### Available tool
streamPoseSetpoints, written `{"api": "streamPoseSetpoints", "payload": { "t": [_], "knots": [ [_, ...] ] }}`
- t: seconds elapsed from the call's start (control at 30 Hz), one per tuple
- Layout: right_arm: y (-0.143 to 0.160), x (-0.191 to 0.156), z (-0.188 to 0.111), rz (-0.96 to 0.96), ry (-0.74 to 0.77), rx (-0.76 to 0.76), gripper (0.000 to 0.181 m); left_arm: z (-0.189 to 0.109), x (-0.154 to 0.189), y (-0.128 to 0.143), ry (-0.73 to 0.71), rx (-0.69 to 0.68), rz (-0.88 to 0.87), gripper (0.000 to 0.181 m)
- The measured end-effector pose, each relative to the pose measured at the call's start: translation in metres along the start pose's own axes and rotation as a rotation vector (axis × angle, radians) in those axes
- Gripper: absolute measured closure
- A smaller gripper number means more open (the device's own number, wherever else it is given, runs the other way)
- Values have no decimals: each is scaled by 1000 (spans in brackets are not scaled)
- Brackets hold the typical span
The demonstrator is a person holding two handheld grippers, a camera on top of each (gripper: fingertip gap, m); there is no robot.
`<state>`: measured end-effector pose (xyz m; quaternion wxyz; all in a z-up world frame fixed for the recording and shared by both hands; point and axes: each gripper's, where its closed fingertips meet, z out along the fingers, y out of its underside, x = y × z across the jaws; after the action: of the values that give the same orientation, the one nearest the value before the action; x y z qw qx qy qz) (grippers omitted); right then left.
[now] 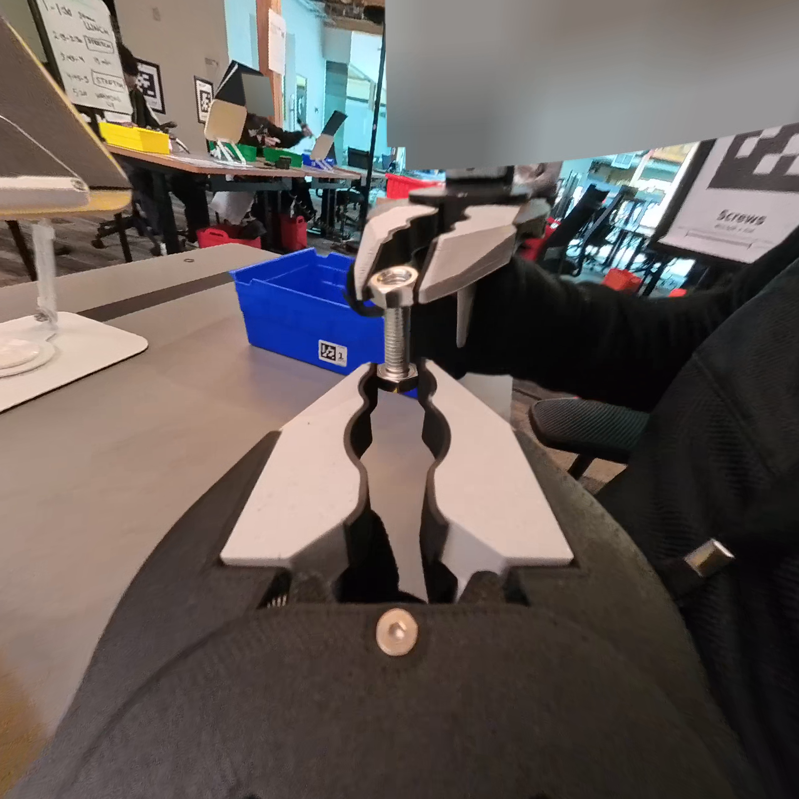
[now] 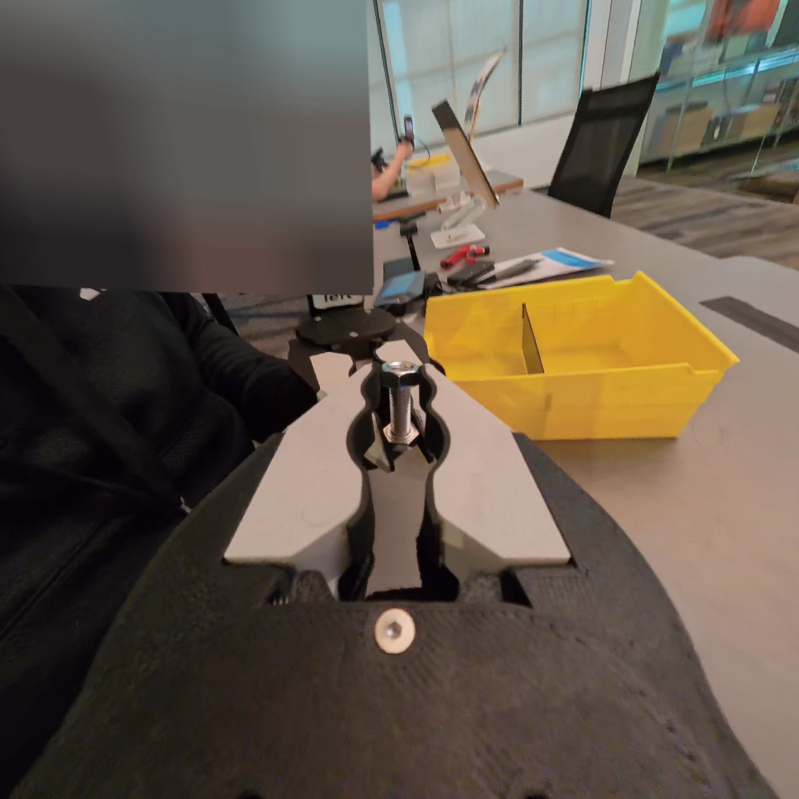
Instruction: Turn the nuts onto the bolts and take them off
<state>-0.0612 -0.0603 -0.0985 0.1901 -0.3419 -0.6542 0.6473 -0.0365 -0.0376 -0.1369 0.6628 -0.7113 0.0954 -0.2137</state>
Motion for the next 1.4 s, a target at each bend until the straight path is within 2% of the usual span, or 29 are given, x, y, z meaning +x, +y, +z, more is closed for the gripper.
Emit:
{"api": "streamPoseSetpoints", "payload": {
  "t": [0.23,0.33,1.4],
  "knots": [
    [-13,-7,1,3,-58,198,167,-3,9,-12,86,64,-73,165],
    [-14,-8,1,-11,-60,218,166,-3,11,-13,95,62,-74,165],
    [-11,-5,-5,-21,-11,209,164,2,9,-8,67,21,-56,165]
  ]
}}
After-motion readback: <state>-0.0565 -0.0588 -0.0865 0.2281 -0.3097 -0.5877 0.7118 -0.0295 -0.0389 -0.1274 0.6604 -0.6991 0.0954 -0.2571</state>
